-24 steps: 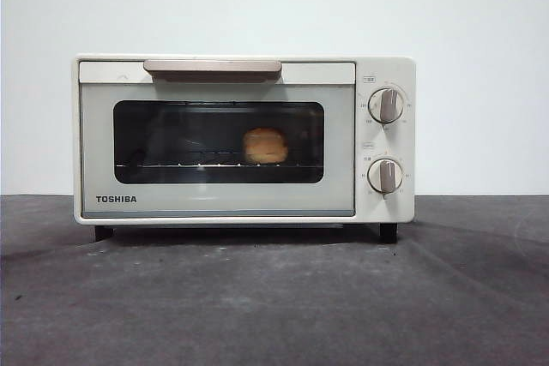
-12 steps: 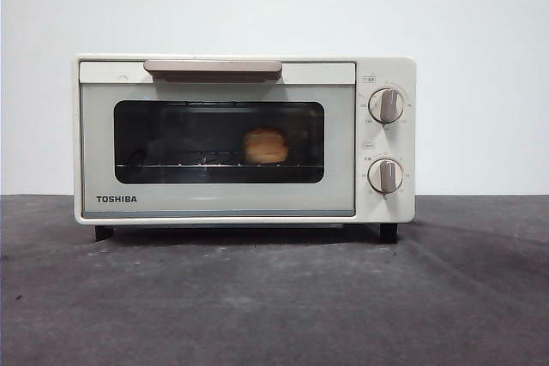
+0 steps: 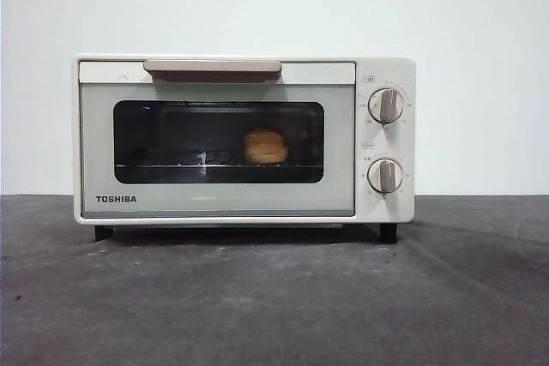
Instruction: The left arm flap open the oven, the right arm pick bread and place it into oven, the left arm flap close the oven
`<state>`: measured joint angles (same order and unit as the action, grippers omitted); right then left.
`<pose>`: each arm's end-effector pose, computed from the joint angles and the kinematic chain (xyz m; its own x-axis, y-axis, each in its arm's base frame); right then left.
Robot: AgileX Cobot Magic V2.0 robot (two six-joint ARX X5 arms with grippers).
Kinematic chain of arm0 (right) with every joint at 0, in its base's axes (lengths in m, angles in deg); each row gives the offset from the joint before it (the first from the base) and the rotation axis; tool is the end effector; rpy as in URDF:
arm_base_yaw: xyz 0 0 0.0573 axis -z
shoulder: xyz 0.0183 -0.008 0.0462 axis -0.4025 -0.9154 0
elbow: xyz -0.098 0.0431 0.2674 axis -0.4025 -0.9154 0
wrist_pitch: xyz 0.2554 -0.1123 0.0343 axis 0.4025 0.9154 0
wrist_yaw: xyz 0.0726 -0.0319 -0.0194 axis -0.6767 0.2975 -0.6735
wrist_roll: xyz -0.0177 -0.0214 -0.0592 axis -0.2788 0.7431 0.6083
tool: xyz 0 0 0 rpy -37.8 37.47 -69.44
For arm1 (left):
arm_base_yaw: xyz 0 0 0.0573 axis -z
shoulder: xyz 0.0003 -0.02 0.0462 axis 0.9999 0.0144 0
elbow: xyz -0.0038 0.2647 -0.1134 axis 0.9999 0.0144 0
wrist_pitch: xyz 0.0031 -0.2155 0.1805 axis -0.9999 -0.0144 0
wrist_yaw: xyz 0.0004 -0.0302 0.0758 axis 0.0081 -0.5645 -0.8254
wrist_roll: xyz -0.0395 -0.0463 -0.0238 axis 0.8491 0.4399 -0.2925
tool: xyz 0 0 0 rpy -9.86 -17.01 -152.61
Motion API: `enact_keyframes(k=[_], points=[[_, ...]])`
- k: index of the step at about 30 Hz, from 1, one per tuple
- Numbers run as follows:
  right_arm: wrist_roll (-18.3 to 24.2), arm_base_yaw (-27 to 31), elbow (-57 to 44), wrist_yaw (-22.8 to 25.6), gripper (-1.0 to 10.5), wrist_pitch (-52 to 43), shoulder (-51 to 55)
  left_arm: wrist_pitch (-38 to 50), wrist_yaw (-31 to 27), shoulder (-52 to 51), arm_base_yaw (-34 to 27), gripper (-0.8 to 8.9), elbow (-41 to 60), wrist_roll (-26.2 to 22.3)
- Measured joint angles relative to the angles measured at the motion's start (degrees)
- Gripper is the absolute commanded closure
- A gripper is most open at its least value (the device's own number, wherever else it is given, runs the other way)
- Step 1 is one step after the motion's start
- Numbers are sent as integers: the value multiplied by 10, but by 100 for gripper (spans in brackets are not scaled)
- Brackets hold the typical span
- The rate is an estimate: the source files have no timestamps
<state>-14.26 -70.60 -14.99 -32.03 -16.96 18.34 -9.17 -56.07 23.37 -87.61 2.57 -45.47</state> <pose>0.1469 0.1537 0.3215 0.6396 0.6166 -0.4590 -0.6482 0.7536 0.1093 0.1193 -0.0055 0.1710 0.9971 -0.0748 -0.0128 0.0757 0.9929 0.0914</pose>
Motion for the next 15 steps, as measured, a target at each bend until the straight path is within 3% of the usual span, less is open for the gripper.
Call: enact_keyframes(k=[6, 15], points=[[0, 0, 0, 0, 941, 0, 0, -74, 0, 0, 0, 797, 0, 0], [0, 0, 0, 0, 940, 0, 0, -79, -1, 1, 0, 797, 0, 1]])
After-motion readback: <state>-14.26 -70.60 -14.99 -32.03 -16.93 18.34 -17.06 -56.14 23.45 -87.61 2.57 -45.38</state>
